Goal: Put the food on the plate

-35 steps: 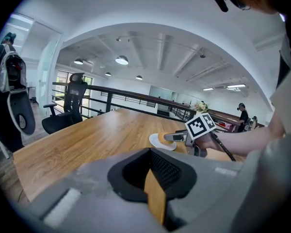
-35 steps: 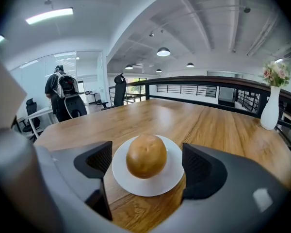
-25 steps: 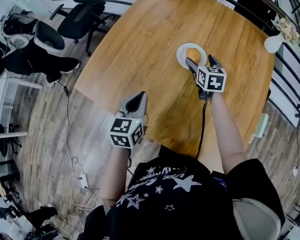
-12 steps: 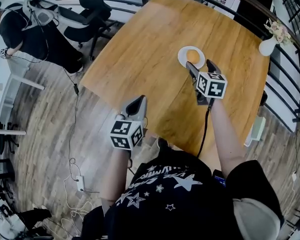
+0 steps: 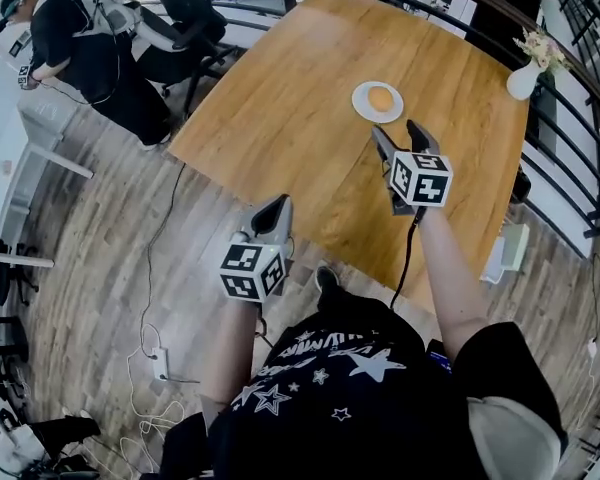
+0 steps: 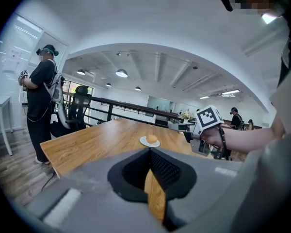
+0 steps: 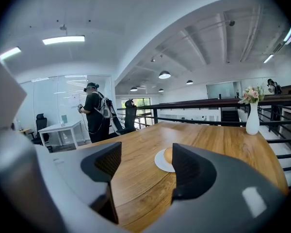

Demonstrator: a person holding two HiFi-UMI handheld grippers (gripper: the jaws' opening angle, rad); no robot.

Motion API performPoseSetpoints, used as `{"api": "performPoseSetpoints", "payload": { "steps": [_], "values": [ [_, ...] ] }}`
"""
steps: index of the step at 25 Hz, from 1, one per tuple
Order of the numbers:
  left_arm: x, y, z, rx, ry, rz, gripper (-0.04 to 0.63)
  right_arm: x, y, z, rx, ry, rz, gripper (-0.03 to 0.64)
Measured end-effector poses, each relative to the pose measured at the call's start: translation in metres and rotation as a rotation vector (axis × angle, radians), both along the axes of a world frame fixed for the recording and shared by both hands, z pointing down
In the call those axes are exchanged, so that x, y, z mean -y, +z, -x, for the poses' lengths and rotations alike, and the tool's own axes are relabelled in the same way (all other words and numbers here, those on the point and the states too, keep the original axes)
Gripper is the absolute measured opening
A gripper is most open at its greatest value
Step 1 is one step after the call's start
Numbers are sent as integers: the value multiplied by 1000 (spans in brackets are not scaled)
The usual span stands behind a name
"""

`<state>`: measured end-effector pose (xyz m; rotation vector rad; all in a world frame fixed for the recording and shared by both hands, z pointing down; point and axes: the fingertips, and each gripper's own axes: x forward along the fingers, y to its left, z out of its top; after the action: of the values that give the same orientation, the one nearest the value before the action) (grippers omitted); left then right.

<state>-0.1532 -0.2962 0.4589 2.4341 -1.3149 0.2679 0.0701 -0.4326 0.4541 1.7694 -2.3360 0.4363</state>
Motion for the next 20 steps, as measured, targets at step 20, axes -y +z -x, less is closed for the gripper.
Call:
{"api": "performPoseSetpoints", "payload": {
  "steps": [20],
  "values": [
    [-159, -9, 17, -37, -47, -35, 2, -173, -9, 4, 23, 30, -33, 233]
  ]
}}
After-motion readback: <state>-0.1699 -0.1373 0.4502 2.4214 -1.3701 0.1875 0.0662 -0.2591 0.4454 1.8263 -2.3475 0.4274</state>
